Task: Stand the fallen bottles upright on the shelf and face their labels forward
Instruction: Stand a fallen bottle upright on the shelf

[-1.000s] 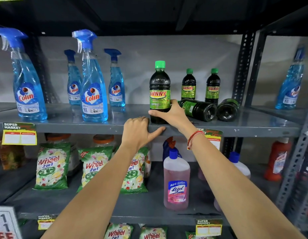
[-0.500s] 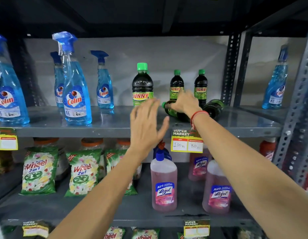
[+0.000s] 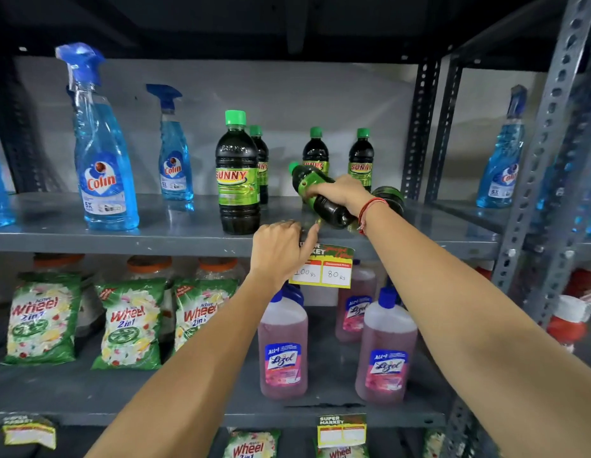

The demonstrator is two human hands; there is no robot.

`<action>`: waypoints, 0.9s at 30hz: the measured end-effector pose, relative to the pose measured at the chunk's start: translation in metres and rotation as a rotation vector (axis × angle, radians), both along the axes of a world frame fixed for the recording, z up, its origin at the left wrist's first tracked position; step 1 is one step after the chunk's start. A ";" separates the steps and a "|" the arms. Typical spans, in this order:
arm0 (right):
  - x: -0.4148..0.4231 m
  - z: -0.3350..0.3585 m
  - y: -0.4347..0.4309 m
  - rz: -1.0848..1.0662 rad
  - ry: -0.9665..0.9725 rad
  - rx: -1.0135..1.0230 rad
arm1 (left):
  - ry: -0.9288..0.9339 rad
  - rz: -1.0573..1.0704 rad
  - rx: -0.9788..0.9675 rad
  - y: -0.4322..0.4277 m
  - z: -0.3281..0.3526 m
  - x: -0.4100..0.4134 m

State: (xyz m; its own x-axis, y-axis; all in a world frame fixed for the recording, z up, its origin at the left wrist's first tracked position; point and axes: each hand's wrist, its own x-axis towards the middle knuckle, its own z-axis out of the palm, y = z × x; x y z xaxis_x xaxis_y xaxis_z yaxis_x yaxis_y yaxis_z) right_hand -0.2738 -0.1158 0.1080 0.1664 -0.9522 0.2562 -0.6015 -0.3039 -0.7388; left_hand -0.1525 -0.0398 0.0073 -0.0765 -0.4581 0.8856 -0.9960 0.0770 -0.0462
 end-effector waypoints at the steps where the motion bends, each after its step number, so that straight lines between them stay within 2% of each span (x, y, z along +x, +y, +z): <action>1: -0.001 -0.001 0.002 0.022 -0.123 0.005 | -0.002 -0.007 -0.020 0.000 0.000 -0.001; 3: -0.002 -0.005 0.003 0.038 -0.308 -0.042 | -0.002 -0.011 -0.035 0.001 0.000 -0.001; 6: 0.000 -0.013 0.002 0.041 -0.431 -0.108 | -0.005 -0.007 -0.034 0.000 -0.001 -0.002; 12: -0.003 -0.009 -0.019 0.124 -0.356 -0.059 | 0.001 -0.011 -0.034 0.000 -0.002 -0.002; 16: -0.013 0.017 0.006 0.192 -0.490 -0.077 | 0.009 -0.002 -0.002 0.001 -0.003 -0.002; 19: -0.017 0.031 -0.001 0.165 -0.419 -0.164 | 0.015 -0.003 -0.004 -0.001 -0.004 -0.002; 22: -0.019 0.035 0.000 0.064 -0.162 -0.297 | 0.016 0.033 -0.004 -0.002 -0.005 -0.001; 24: -0.018 0.037 0.004 0.032 -0.056 -0.360 | 0.012 0.046 0.006 -0.002 -0.005 -0.001; 27: -0.011 0.040 0.008 0.151 -0.057 -0.194 | 0.010 0.049 -0.001 -0.002 -0.005 -0.001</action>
State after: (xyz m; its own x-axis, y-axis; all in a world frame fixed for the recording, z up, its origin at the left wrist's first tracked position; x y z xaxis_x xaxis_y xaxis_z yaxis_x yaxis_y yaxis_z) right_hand -0.2851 -0.1073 0.1479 0.2829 -0.8498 0.4448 -0.4975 -0.5265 -0.6894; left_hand -0.1538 -0.0422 0.0020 -0.0455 -0.4603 0.8866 -0.9989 0.0284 -0.0365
